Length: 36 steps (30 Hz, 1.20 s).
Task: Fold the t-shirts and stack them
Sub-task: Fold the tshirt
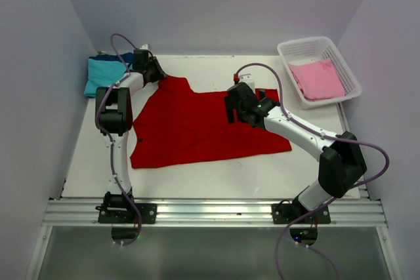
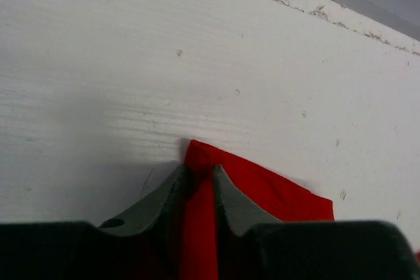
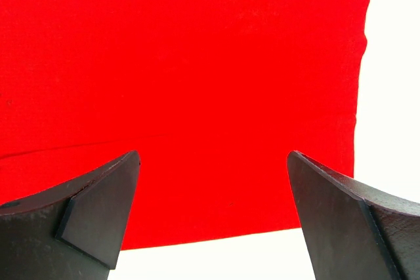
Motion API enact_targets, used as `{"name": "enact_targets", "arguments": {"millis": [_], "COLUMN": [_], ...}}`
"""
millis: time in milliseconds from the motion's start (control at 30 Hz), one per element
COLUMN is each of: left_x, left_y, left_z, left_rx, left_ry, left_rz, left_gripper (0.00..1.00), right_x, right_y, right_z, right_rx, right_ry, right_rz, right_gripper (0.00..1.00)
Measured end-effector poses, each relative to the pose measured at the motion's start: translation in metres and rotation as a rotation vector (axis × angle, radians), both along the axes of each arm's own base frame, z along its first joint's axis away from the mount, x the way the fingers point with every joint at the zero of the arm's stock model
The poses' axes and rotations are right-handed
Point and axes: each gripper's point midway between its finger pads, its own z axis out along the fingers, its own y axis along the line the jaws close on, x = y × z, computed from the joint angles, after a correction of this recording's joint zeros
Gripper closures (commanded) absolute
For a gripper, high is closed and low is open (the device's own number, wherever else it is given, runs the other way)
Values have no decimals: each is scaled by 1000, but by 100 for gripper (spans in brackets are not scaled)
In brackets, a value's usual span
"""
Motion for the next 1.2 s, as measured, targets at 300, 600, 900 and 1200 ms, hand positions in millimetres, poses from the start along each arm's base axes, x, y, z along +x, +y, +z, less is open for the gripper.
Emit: {"name": "enact_targets", "arguments": {"millis": [300, 600, 900, 1200], "left_x": [0, -6, -16, -41], "left_y": [-10, -15, -15, -19], "left_z": [-4, -1, 57, 107], "left_rx": [-50, -77, -87, -109], "left_ry": [-2, -11, -98, -176], "left_rz": [-53, -79, -88, -108], "left_gripper": [100, 100, 100, 100], "right_x": [0, 6, 48, 118], "right_y": [-1, -8, -37, -80], "right_z": [0, -8, -30, -17], "right_rx": [-4, -39, -64, -13], "right_ry": [-2, 3, 38, -17], "right_rz": [-5, -38, -189, -382], "right_gripper": [1, 1, 1, 1]}}
